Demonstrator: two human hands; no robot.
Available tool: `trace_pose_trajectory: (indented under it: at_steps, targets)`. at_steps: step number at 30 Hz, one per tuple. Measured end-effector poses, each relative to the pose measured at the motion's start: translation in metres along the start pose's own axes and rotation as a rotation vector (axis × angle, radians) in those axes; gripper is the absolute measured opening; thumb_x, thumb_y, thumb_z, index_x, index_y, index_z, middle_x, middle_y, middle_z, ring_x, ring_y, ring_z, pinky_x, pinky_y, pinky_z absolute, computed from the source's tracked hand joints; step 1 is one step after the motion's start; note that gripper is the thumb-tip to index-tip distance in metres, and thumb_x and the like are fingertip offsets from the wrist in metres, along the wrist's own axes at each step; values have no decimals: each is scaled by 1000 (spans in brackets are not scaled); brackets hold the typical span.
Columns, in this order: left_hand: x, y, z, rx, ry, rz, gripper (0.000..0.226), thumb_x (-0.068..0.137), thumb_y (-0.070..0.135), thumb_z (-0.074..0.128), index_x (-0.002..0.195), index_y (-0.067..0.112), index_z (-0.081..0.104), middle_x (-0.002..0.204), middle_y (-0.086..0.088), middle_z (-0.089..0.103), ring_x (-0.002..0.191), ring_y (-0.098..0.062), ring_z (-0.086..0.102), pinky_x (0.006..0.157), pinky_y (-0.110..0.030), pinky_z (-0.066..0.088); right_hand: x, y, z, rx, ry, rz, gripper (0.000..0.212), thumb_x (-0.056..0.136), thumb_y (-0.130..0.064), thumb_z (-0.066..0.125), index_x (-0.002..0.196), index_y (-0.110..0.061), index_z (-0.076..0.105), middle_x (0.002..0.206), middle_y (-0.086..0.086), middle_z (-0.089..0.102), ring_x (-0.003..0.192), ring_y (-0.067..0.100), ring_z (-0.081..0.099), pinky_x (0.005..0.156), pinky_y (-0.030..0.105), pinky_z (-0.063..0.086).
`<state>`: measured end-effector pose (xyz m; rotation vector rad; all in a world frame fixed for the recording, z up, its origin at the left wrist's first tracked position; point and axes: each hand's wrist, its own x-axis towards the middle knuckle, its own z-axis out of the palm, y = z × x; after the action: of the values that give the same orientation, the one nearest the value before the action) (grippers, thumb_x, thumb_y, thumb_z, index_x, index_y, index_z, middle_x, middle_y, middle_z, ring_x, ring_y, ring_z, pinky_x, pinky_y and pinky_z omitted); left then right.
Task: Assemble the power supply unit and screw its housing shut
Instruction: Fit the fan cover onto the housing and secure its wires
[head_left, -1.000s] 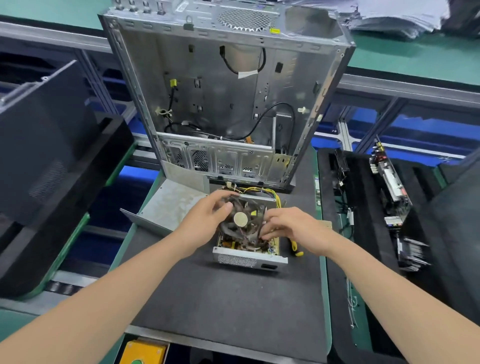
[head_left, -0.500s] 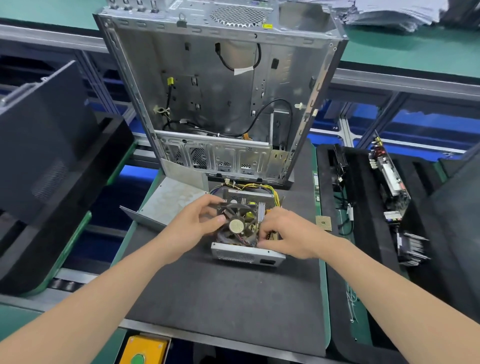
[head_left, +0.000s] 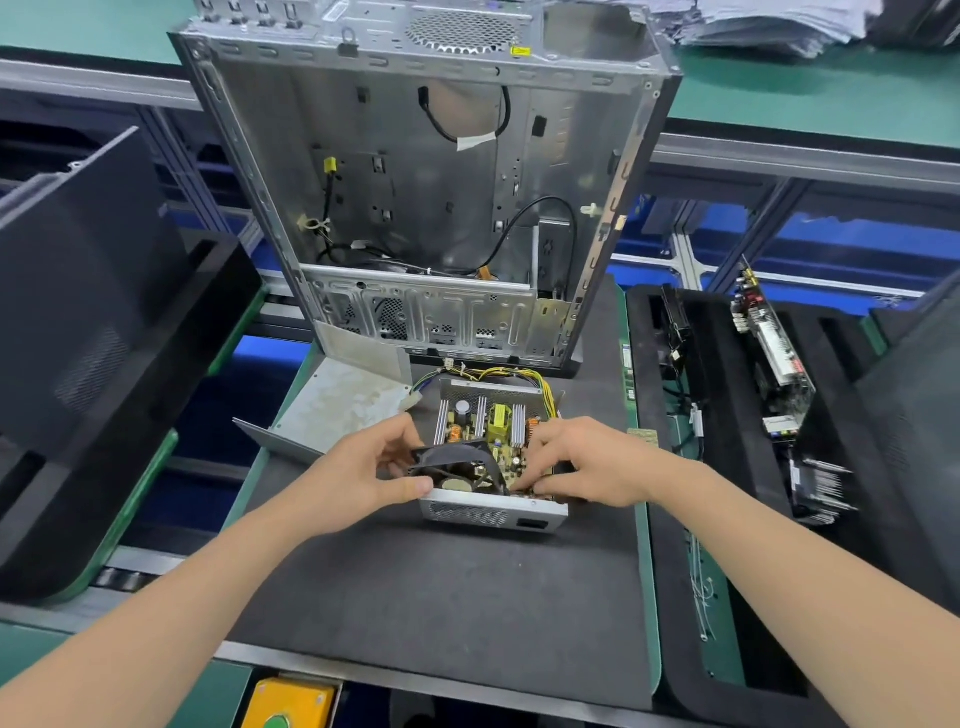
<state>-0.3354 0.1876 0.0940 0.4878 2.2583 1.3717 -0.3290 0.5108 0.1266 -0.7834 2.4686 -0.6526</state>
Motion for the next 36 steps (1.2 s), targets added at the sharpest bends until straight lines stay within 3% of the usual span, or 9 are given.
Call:
trace_pose_trajectory:
  at_steps: [4,7,11,14,16,22,24,30,36]
  targets:
    - [-4,10,-1,169,-54,46,36,95,64,52,122,43,62,107,16,70,95,-8,65,85,-31,51,-3,0,7,16,76,16,16,95,-24,76,109,-30,82,98,-8,67,94,10,59,93,30,48]
    - [-3,19,-2,330,-41,76,41,95,76,35,121,54,58,106,21,69,88,-15,64,84,-39,53,-5,2,12,31,108,9,11,95,-24,77,104,-28,82,96,-7,67,94,8,57,91,30,48]
    - [1,24,-3,396,-51,81,39,93,76,36,112,50,57,95,16,70,82,-24,62,82,-43,54,-7,6,15,37,134,21,17,99,-20,71,112,-28,80,102,-9,64,97,5,56,91,22,45]
    - [2,26,-3,433,-46,118,46,90,85,29,110,51,54,87,15,68,75,-9,60,72,-21,49,-7,10,19,22,214,29,16,101,-15,67,112,-23,75,104,-14,65,101,1,52,94,21,43]
    - [3,29,0,475,-57,144,43,90,82,29,111,52,51,87,20,68,73,-3,59,66,-16,44,-7,10,22,12,253,35,15,101,-14,66,112,-22,74,106,-13,67,106,6,52,96,22,43]
    - [5,31,-2,554,-135,102,12,100,62,42,104,52,49,78,13,66,71,-12,57,68,-28,50,-2,13,24,-7,230,-2,13,101,-13,66,108,-20,75,100,-16,59,102,9,53,94,26,45]
    - [7,34,-3,575,-169,103,5,100,60,43,101,56,46,77,13,65,71,-10,56,66,-25,47,0,14,25,1,224,-6,13,101,-11,66,105,-18,77,99,-16,55,97,6,53,92,28,48]
    - [17,39,-1,665,-238,58,13,105,54,42,116,51,49,78,32,58,79,4,54,60,-20,36,5,11,25,1,194,-13,16,101,-9,65,105,-17,79,106,-6,63,99,13,62,91,32,52]
    - [26,53,1,759,-297,11,11,107,45,47,116,50,51,68,12,53,67,-3,52,64,-28,42,9,6,19,-150,134,-71,18,101,-5,64,105,-16,77,106,-4,70,104,18,61,93,36,51]
